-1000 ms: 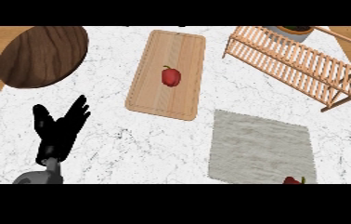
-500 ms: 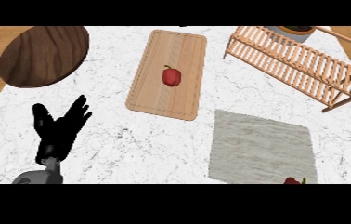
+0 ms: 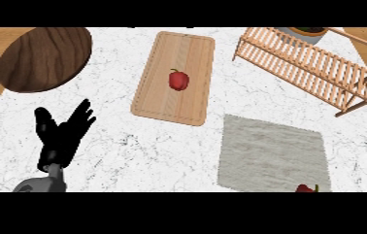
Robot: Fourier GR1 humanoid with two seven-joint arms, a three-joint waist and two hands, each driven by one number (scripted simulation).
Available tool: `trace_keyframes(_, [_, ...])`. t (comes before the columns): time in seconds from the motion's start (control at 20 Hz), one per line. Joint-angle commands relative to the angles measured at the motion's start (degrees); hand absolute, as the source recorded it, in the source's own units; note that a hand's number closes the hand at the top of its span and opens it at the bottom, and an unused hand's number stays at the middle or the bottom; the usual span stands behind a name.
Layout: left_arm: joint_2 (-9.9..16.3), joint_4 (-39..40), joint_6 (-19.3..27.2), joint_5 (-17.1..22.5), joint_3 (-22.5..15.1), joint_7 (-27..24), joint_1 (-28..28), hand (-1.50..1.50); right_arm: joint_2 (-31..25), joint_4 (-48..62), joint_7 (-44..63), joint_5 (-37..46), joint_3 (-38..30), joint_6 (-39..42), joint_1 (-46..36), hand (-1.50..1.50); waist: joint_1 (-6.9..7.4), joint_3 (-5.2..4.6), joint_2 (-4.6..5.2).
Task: Pick the croissant from the placemat and place it in the tiered shelf
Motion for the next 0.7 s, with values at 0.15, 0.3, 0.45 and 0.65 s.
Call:
trace_keyframes(0.15, [0.1,1.6,0.1,-0.2,0.9,0.5,-1.2,0.00,0.7,0.8,3.5,-2.1,-3.8,-6.9,-1.9,1.50,0.01,-0.17,0.25])
trace_keyframes(0.3, [-0.9,-1.7,0.7,-0.8,-0.6,1.6,1.6,0.00,0.3,0.8,1.8,-4.2,-6.8,-12.6,-0.7,-1.50,0.44,-0.11,0.24])
trace_keyframes(0.45, [-1.4,1.2,0.4,-1.3,-0.6,0.0,0.7,0.00,-0.2,0.3,0.0,-7.3,-8.6,-13.4,-0.9,-1.50,-0.05,-0.14,0.24])
trace_keyframes(0.65, [-1.2,-0.3,0.4,-1.2,-0.2,0.7,1.2,0.00,1.6,-0.7,-1.2,-11.3,-11.7,-18.6,-1.4,-1.50,0.16,-0.14,0.19])
